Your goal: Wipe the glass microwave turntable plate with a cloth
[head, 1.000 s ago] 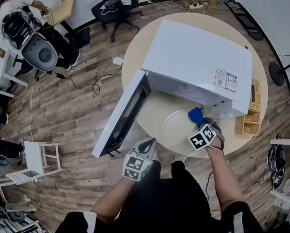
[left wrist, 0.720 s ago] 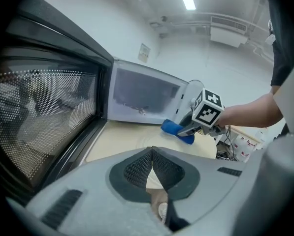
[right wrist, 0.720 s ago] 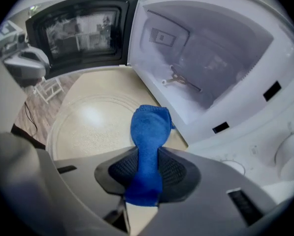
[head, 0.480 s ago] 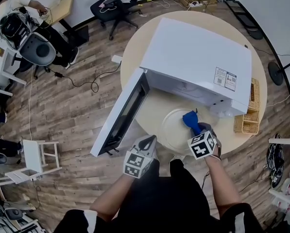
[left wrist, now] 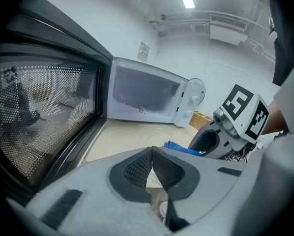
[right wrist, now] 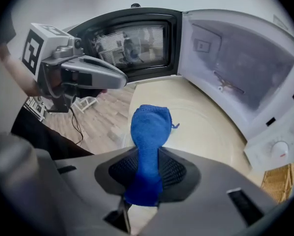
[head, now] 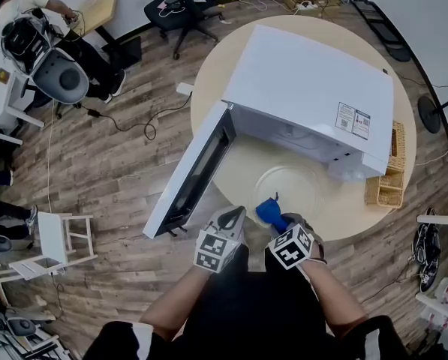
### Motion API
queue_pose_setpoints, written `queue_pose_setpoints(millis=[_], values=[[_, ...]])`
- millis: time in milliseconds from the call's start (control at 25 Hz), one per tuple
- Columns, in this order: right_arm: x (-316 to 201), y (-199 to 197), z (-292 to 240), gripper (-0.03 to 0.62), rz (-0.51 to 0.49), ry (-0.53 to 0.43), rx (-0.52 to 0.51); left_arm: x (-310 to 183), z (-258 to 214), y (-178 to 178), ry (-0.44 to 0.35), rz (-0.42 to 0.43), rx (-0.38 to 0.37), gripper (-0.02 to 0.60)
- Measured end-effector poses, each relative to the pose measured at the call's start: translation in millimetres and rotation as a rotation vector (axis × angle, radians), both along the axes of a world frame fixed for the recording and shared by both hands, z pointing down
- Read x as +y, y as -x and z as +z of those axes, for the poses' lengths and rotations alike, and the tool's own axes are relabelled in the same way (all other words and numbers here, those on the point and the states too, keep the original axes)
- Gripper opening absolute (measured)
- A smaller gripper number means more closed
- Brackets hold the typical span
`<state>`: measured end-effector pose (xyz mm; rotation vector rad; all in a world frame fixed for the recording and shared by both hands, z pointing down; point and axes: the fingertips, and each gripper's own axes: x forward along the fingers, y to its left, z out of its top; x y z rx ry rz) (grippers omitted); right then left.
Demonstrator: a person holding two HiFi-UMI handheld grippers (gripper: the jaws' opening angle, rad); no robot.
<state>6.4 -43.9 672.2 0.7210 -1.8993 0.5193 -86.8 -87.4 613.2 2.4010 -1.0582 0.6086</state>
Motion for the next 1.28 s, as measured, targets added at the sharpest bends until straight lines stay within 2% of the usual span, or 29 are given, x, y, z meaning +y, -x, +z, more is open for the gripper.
queue_pose_setpoints(millis=[160, 360, 800, 1080, 1280], values=[[11, 8, 7, 0.109, -0.05, 0.016, 0.018, 4, 5, 5, 0.014, -0.006, -0.01, 0.006], [9, -9, 17, 0.109, -0.044, 0.003, 0.085, 6, 5, 5, 0.016, 0.003, -0.011, 0.006], [-30, -79, 14, 0.11, 0.1, -0.038, 0.15, 1, 3, -2, 0.01, 0.031, -0.015, 0.006], [-54, -128, 14, 0.111, 0.135, -0.086, 0.241, -1, 3, 0, 0.013, 0.029, -0.024, 0.006], [-59, -141, 14, 0.11, 0.145, -0.1, 0.265, -1, 5, -1, 0.016, 0.028, -0.026, 0.006]])
